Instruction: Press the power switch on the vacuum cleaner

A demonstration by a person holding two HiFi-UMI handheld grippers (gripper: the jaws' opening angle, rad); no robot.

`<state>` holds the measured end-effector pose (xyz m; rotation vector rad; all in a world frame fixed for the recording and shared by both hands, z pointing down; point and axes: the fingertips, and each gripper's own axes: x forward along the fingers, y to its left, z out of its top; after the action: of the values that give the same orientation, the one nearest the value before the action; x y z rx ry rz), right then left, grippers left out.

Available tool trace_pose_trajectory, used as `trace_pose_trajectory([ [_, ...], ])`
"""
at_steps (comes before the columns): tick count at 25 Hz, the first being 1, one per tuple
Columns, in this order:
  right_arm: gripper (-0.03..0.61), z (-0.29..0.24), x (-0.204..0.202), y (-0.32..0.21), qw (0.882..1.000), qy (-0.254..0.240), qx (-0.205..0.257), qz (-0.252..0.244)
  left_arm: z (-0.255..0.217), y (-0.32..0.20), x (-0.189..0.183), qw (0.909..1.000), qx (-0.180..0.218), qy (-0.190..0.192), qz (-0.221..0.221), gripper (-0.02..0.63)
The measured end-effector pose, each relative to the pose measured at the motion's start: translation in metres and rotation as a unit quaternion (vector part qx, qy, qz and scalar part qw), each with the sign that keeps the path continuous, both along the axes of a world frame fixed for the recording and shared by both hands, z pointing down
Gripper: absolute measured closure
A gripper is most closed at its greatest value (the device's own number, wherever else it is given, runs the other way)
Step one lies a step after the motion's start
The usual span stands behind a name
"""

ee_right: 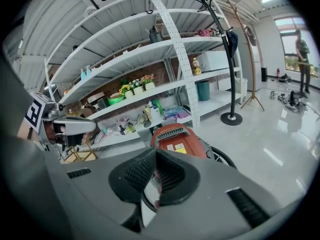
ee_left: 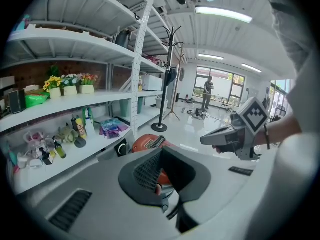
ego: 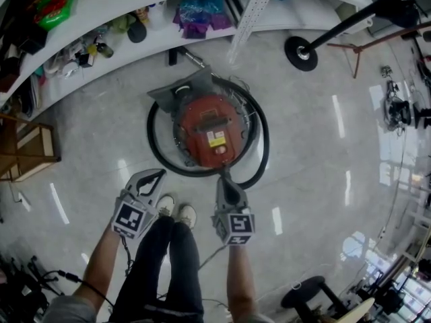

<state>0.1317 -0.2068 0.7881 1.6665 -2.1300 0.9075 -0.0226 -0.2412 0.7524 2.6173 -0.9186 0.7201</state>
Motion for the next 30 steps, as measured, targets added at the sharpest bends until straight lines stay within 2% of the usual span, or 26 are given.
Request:
trace_pose_trajectory([
  [8, 0.566, 0.046, 0.004, -0.013, 1.0, -0.008, -0.024, 0.002, 0.01, 0.002, -0.002, 0.9997, -0.018, 0.014, -0.011, 0.606],
  [16, 0.566, 0.073, 0.004, -0.039, 1.0, -0.002, -0.026, 0.005, 0.018, 0.004, -0.007, 0.9998, -0.017, 0.0, -0.006, 0.606],
  [30, 0.566, 0.111, 0.002, -0.052, 0.999, 0.013, -0.047, -0.004, 0.02, 0.003, -0.014, 0.9996, -0.02, 0.009, -0.016, 0.606],
])
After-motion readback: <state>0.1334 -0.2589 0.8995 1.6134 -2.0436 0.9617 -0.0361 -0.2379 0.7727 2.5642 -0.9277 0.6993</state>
